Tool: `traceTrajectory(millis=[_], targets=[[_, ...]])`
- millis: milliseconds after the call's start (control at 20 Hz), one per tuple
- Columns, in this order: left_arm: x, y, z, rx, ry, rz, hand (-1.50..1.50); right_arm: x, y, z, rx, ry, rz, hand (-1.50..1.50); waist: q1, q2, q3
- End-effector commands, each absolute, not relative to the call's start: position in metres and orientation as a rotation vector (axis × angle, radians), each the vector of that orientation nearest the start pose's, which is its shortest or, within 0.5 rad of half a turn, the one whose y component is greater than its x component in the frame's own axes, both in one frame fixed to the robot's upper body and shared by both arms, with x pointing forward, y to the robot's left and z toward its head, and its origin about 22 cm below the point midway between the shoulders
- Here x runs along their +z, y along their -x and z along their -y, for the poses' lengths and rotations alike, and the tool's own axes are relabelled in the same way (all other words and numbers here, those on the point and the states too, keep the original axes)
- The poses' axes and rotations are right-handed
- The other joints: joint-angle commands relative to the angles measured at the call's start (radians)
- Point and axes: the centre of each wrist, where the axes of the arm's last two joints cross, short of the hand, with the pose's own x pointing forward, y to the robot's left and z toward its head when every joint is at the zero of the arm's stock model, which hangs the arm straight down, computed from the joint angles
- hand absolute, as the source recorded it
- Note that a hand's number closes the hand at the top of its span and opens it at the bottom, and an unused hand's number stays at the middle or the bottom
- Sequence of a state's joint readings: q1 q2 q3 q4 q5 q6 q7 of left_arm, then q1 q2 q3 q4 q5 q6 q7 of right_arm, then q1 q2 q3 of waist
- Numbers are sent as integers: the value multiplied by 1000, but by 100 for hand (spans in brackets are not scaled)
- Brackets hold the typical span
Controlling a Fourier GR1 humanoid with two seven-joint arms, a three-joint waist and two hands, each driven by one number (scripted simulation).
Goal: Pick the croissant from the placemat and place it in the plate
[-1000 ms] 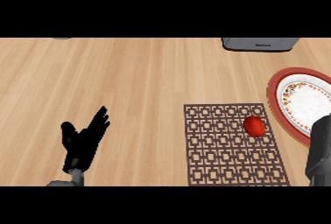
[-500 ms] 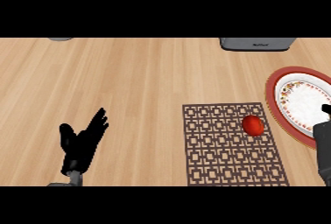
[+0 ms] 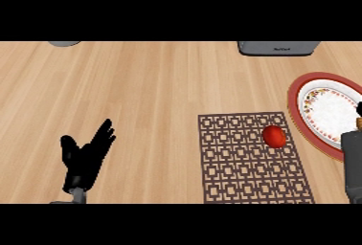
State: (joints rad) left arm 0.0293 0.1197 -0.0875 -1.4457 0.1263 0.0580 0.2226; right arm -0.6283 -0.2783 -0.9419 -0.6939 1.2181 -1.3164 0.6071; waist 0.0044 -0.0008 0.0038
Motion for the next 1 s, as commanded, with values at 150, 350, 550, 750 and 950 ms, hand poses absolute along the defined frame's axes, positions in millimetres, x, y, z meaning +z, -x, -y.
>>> traceTrajectory(millis=[150, 350, 550, 750, 950], targets=[[-42, -232, -244, 13, -29, 1175, 0, -5, -317, 359, -1131, 1659, 919, -150, -23, -6, -2], [-42, -229, -236, -12, -10, 1179, 0, -5, -291, 331, -1106, 1550, 1031, -150, -20, -5, -3], [-47, -228, -247, -6, -24, 1172, 0, -22, -257, 298, -1050, 1494, 1064, -150, -14, -4, -4], [-22, -244, -241, -9, 1, 1171, 0, -34, -250, 285, -984, 1517, 1049, -150, -7, -1, -5], [-41, -219, -238, -6, 0, 1182, 0, -54, -232, 269, -952, 1504, 1015, -150, -3, -1, -5]])
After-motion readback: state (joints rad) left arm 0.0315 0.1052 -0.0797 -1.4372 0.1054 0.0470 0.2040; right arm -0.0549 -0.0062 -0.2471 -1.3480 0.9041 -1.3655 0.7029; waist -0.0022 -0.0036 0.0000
